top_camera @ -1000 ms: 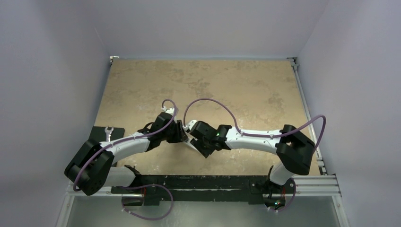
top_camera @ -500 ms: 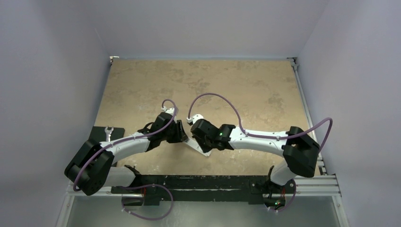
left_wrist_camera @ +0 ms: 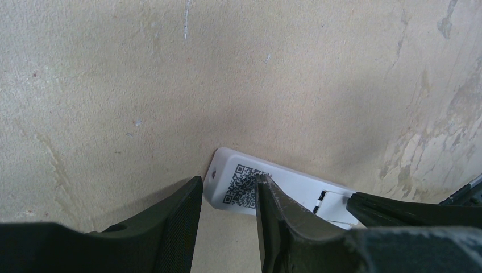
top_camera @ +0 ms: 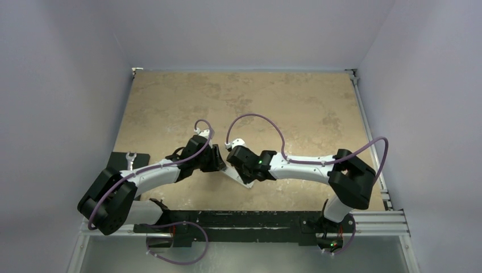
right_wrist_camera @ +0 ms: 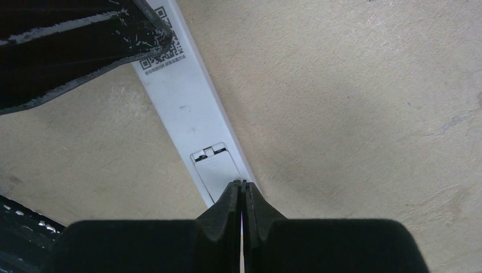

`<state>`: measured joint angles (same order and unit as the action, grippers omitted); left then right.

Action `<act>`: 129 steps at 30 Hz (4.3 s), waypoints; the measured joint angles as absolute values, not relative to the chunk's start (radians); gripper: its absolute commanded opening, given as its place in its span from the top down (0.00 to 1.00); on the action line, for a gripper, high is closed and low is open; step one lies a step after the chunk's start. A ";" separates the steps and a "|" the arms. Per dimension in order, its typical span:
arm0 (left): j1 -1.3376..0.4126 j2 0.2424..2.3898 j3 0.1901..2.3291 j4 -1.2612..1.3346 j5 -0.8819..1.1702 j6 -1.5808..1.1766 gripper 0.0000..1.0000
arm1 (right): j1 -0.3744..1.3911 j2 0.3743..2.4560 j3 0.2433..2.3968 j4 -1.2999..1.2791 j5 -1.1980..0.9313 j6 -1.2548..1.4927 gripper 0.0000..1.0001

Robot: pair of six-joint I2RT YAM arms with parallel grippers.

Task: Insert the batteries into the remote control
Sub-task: Load the battery cover into the remote control.

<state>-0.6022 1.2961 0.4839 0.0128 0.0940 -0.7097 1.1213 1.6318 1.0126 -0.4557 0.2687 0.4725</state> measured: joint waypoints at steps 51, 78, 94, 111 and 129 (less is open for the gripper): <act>-0.602 1.306 0.487 0.015 0.094 -0.687 0.63 | 1.121 1.375 0.921 -0.457 0.298 0.598 0.59; -0.601 1.224 0.419 0.020 0.159 -0.688 0.70 | 1.121 1.306 0.790 -0.430 0.355 0.889 0.51; -0.601 1.160 0.379 -0.002 0.178 -0.696 0.71 | 1.121 1.321 0.775 -0.418 0.386 1.007 0.51; -0.601 1.160 0.379 -0.003 0.179 -0.696 0.69 | 1.105 1.409 0.772 -0.371 0.402 1.032 0.49; -0.601 1.160 0.379 -0.009 0.179 -0.696 0.69 | 1.103 1.454 0.772 -0.341 0.398 1.033 0.45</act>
<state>-0.6014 1.1599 0.3790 -0.0090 0.1795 -0.6960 1.1027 1.4540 0.7719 -0.3412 0.3981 1.0332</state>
